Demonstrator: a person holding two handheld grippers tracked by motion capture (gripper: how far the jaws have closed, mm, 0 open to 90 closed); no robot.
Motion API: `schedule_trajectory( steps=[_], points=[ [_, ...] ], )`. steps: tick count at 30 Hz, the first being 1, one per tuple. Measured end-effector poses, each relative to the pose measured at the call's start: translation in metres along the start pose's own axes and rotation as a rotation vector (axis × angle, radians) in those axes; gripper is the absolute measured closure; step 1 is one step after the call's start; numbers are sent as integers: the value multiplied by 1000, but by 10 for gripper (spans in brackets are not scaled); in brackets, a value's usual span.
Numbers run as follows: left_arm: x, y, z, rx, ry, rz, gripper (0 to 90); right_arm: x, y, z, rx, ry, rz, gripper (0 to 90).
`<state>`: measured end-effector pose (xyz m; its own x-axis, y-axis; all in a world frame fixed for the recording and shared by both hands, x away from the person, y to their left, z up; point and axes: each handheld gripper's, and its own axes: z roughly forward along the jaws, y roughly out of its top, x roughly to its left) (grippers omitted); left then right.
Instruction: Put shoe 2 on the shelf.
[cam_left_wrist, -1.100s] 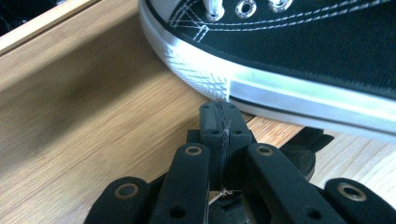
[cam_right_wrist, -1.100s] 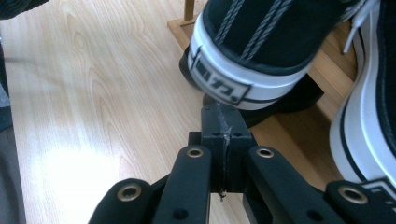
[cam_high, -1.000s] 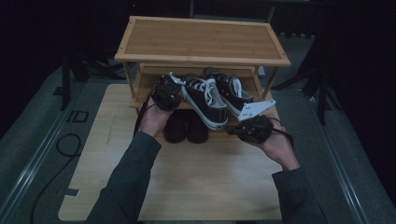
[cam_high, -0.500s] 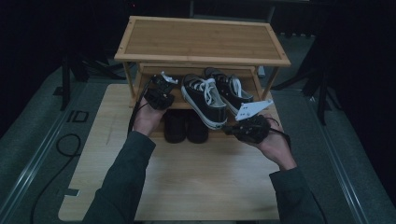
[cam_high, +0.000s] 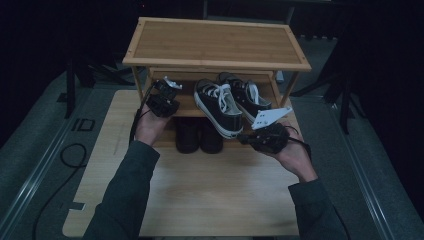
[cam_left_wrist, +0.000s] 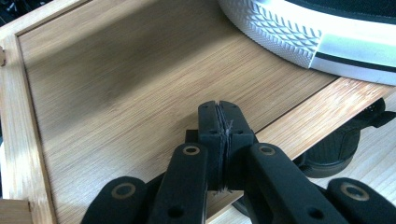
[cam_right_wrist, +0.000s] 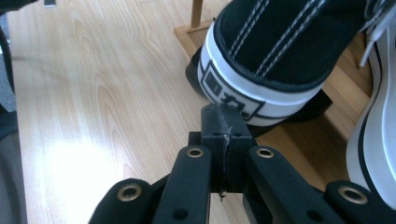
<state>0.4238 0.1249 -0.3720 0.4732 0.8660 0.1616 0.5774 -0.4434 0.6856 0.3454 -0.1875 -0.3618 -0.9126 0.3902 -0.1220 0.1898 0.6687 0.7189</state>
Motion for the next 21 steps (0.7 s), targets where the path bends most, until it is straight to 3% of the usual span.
schedule_trajectory(
  steps=[21],
  points=[
    [0, -1, 0, -1, -3, -1, 900, 7, 15, 17, -22, 51, -26, 900]
  ],
)
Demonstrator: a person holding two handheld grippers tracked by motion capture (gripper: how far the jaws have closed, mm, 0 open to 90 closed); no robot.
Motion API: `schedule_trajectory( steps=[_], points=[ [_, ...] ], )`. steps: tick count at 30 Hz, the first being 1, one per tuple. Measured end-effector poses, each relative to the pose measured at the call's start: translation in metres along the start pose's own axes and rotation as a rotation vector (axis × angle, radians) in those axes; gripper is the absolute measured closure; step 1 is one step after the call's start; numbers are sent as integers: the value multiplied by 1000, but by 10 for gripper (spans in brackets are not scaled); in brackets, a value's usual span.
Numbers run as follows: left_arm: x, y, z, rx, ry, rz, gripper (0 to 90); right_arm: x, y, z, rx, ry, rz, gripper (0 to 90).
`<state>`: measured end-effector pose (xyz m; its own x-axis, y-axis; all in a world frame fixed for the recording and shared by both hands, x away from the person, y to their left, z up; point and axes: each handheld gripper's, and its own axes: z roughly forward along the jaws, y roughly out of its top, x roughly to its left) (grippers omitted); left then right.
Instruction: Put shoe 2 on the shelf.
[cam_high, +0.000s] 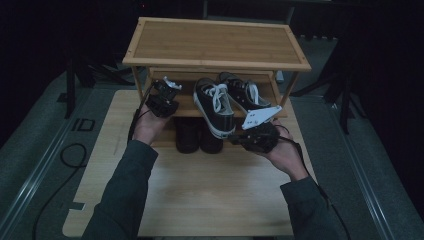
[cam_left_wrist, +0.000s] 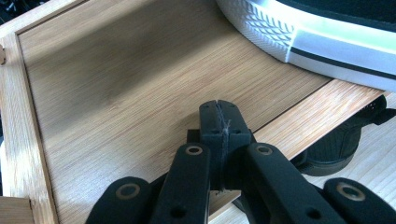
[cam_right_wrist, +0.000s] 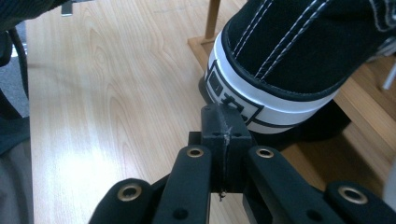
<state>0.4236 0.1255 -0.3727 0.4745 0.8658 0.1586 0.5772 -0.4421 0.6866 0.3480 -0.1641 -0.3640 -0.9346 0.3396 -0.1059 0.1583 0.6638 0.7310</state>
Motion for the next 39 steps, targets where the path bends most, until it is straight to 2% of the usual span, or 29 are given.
schedule_trajectory(
  steps=[7, 12, 24, 39],
  points=[
    [2, -1, 0, -5, -13, -9, 900, 4, 8, 10, -14, 21, -13, 900],
    [1, -1, 0, -5, -6, -7, 900, 5, 13, 17, -19, 38, -15, 900],
    [2, -1, 0, -5, -15, -10, 900, 4, 19, 31, -63, 79, -16, 900],
    [1, 0, 1, -5, -9, -10, 900, 4, 30, 40, -73, 62, -33, 900]
  ],
)
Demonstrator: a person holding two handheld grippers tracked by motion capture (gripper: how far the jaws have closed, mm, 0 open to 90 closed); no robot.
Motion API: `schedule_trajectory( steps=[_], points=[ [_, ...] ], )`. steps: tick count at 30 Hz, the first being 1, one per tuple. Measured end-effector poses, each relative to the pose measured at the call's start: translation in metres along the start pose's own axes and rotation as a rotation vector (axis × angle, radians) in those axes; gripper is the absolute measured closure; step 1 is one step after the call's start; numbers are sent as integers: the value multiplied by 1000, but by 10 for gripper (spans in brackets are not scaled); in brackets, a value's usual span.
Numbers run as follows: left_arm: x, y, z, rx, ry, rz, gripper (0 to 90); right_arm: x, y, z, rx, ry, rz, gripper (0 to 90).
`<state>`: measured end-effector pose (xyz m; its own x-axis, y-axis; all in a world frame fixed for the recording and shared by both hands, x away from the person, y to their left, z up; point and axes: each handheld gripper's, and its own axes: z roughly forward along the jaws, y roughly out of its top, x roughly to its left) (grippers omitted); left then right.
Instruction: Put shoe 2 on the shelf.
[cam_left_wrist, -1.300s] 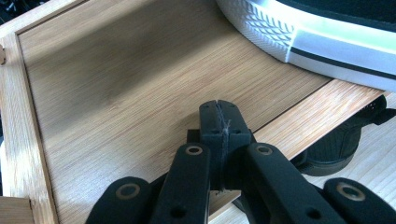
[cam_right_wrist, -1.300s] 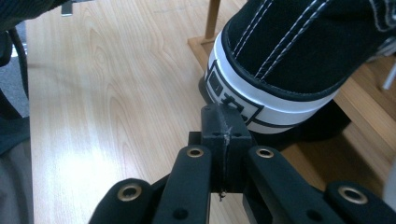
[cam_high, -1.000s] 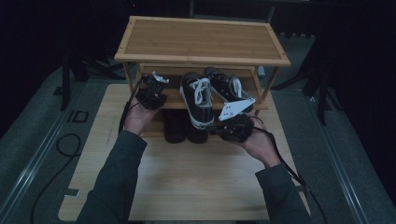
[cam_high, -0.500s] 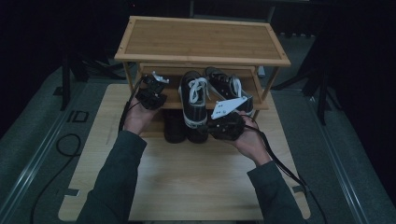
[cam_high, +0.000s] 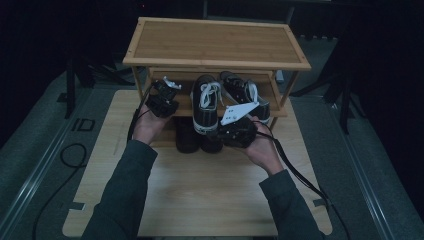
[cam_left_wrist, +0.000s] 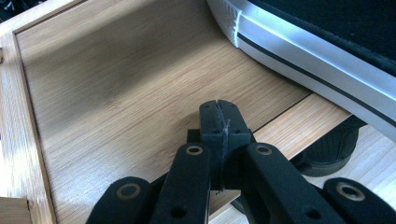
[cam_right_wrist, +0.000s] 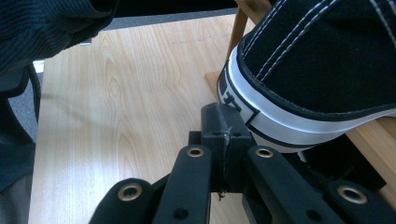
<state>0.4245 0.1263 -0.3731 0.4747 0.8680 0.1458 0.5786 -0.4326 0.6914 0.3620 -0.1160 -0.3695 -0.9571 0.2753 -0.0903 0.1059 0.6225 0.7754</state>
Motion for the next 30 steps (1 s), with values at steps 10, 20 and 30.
schedule_trajectory(
  steps=[10, 20, 30],
  points=[
    [0, 0, 0, 1, -2, -3, 900, -2, 5, 6, -2, 0, -4, 900],
    [1, 0, 0, 2, -6, -11, 900, -4, 5, 8, 6, -4, -10, 900],
    [0, 0, 0, 3, -3, -7, 900, -15, -10, 7, 10, -76, 41, 900]
  ],
)
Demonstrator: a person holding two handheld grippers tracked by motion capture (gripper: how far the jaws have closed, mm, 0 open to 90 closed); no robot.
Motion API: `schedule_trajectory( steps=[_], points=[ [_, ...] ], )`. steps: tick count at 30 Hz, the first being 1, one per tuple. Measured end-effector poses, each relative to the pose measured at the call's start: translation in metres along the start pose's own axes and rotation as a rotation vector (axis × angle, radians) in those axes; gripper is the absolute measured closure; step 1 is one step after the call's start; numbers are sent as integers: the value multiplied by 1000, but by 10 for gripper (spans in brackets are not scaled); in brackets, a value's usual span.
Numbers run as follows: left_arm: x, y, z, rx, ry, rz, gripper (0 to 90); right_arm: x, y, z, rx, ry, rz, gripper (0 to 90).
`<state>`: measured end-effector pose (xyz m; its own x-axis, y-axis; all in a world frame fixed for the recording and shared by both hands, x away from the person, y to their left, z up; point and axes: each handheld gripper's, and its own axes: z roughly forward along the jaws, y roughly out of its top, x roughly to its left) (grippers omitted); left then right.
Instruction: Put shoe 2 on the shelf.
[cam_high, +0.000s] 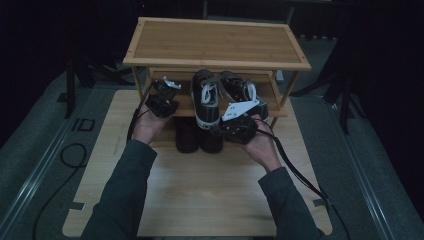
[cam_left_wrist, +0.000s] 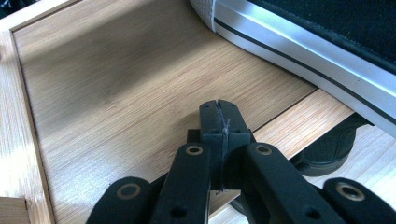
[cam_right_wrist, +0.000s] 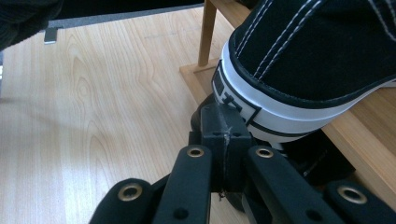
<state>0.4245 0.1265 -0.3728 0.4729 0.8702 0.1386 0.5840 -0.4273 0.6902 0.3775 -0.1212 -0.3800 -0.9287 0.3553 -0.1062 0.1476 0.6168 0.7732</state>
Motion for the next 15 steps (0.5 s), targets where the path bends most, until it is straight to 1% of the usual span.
schedule_trajectory(
  steps=[8, 15],
  points=[
    [0, 0, 0, 0, 2, -3, 900, -1, 4, 3, -11, 15, 2, 900],
    [-1, 0, 0, 1, 3, -8, 900, -2, 4, 6, -7, 9, 7, 900]
  ],
)
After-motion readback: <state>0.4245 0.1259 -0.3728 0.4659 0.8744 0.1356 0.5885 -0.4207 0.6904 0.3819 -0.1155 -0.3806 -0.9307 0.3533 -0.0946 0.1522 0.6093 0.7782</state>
